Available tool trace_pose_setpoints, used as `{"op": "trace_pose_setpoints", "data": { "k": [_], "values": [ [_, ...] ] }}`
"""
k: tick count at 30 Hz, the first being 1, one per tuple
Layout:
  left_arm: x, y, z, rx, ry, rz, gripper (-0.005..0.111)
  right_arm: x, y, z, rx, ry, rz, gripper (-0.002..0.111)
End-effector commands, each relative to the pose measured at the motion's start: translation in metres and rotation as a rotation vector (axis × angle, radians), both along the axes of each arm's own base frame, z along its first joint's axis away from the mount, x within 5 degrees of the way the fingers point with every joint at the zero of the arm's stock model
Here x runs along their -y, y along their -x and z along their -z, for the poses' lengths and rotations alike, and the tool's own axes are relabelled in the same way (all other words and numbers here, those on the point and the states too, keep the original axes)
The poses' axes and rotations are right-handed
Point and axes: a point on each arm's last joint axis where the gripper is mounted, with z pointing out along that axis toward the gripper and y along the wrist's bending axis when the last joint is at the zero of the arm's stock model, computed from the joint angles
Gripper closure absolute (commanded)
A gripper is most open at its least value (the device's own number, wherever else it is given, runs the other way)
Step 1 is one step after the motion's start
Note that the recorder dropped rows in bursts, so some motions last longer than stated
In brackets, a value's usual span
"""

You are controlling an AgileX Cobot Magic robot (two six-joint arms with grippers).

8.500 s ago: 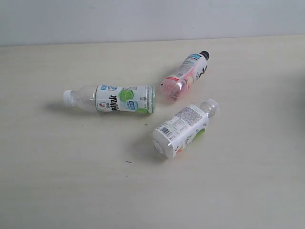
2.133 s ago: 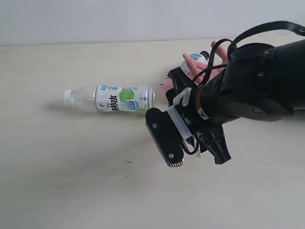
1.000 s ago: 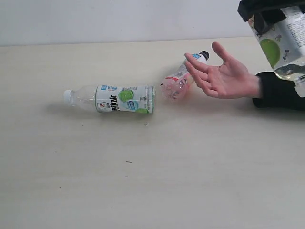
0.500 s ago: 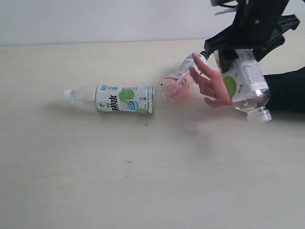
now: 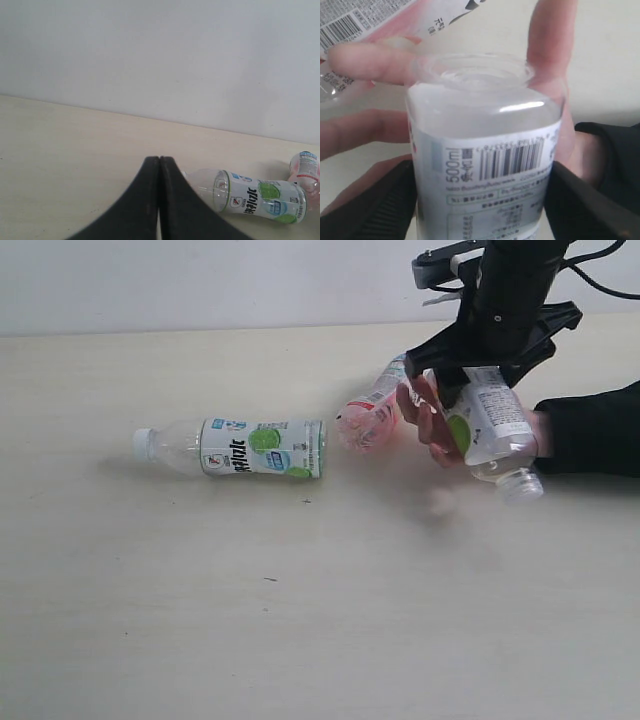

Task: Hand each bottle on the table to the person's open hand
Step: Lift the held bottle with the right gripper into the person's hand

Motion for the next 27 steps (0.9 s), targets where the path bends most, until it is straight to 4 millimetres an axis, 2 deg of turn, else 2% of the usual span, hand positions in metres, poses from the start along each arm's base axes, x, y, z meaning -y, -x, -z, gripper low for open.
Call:
{"op": "trace_pose_setpoints", "data": {
  "k": [1, 7, 16, 27],
  "values": [
    [-0.0001, 0.0005, -0.0010, 0.012, -0.002, -0.002, 0.107, 0.0005, -0.0045, -0.0017, 0.032, -0.016, 0.005, 0.090],
    [-0.0001, 0.0005, -0.0010, 0.012, -0.002, -0.002, 0.107, 0.0004, -0.0047, -0.0018, 0.034, -0.017, 0.004, 0.068],
    [-0.0001, 0.0005, -0.0010, 0.012, -0.002, -0.002, 0.107, -0.0014, -0.0067, -0.0024, 0.060, -0.033, 0.015, 0.041],
    [-0.0001, 0.0005, -0.0010, 0.012, -0.002, -0.002, 0.107, -0.0005, -0.0090, -0.0040, 0.091, -0.021, 0.007, 0.024]
  ]
}}
